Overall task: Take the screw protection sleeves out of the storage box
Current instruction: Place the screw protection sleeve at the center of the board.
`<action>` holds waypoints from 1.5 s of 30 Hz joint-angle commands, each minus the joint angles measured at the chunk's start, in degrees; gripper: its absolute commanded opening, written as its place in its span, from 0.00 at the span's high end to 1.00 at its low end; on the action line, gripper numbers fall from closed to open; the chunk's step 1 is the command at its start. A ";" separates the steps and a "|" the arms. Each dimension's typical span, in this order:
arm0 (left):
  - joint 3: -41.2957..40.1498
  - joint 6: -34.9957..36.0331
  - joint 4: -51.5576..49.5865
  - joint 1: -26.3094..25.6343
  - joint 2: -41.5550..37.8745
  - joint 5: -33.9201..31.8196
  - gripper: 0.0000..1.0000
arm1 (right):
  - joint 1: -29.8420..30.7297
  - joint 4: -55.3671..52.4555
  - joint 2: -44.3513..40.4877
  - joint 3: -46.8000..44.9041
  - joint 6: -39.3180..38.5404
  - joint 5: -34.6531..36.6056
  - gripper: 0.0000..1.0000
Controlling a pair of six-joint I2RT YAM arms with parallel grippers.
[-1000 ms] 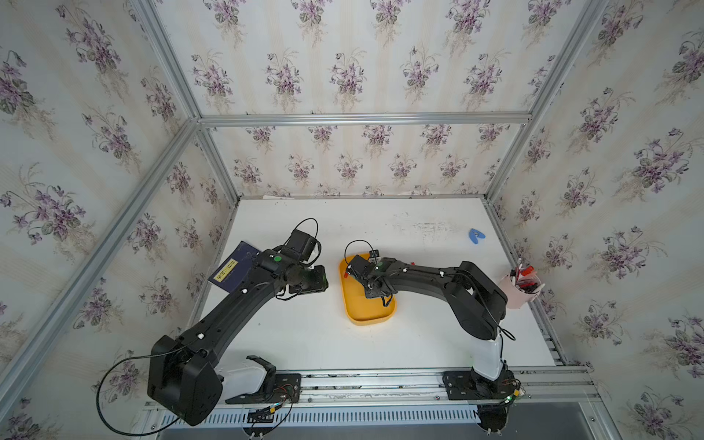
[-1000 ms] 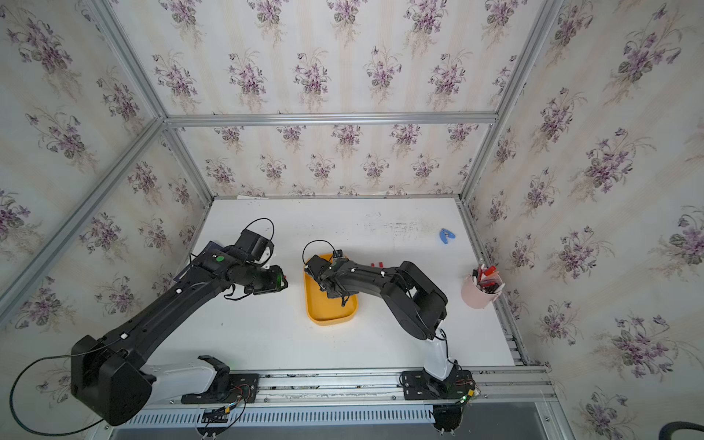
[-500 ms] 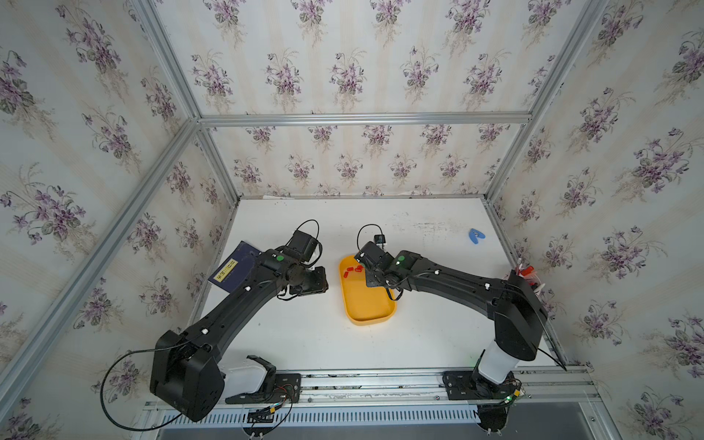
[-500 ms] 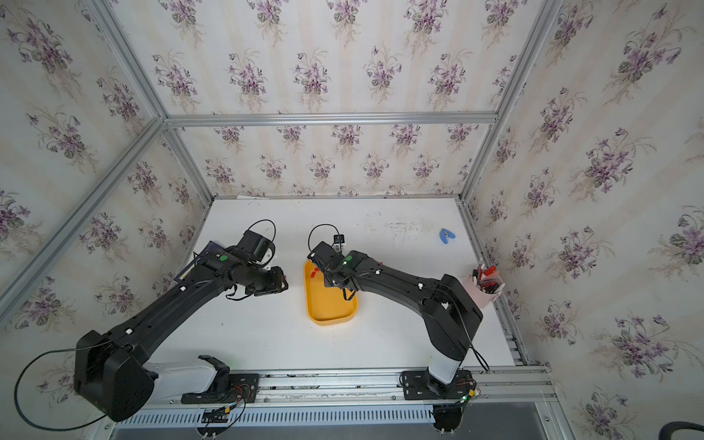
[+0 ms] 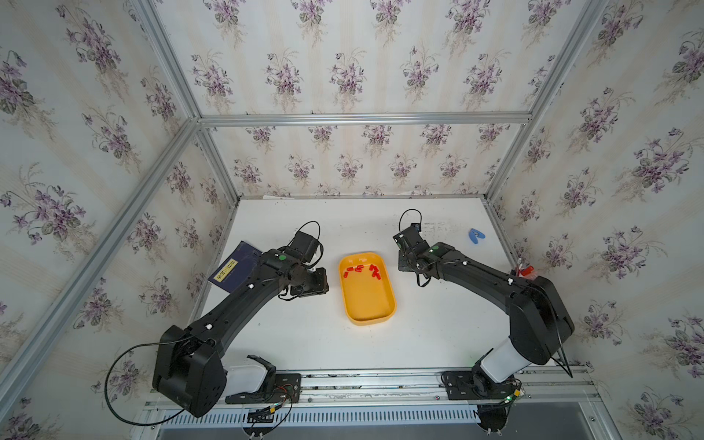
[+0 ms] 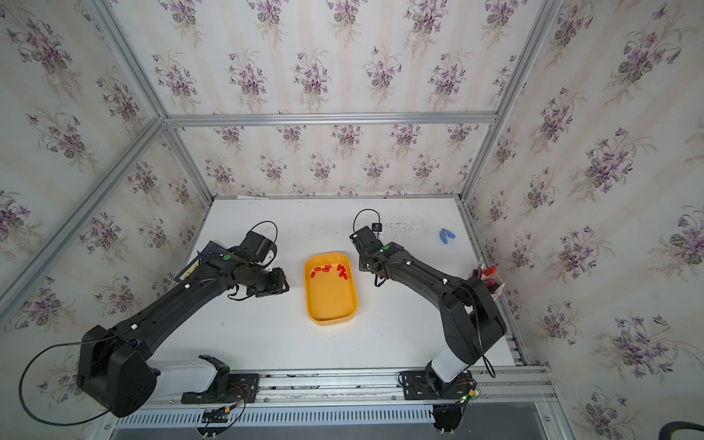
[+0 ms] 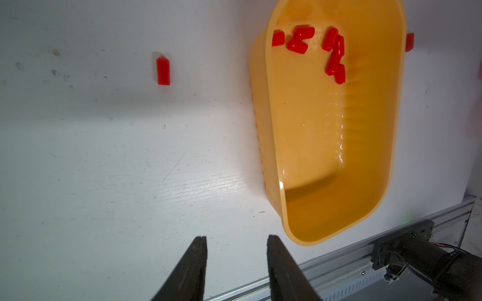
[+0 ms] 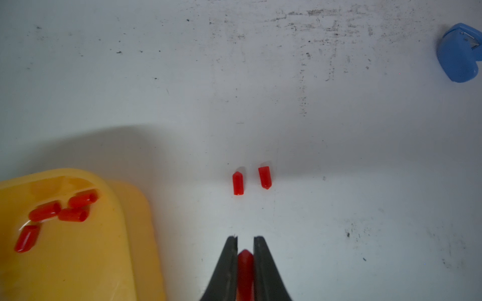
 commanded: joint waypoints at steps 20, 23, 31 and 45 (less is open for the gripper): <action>1.58 0.04 1.44 -0.01 4.04 0.25 0.57 | -9.13 20.29 12.10 -4.43 -12.53 -1.73 0.84; 1.76 0.01 1.35 -0.03 4.35 0.25 0.57 | -9.84 20.13 13.37 -3.39 -12.52 -2.79 0.84; 2.35 0.19 1.17 -0.01 4.62 0.09 0.57 | -10.04 18.72 15.46 -1.76 -12.59 -3.99 0.81; 4.42 0.49 0.25 -0.01 4.41 -0.12 0.57 | -10.11 17.81 11.26 -2.92 -11.53 -3.70 0.66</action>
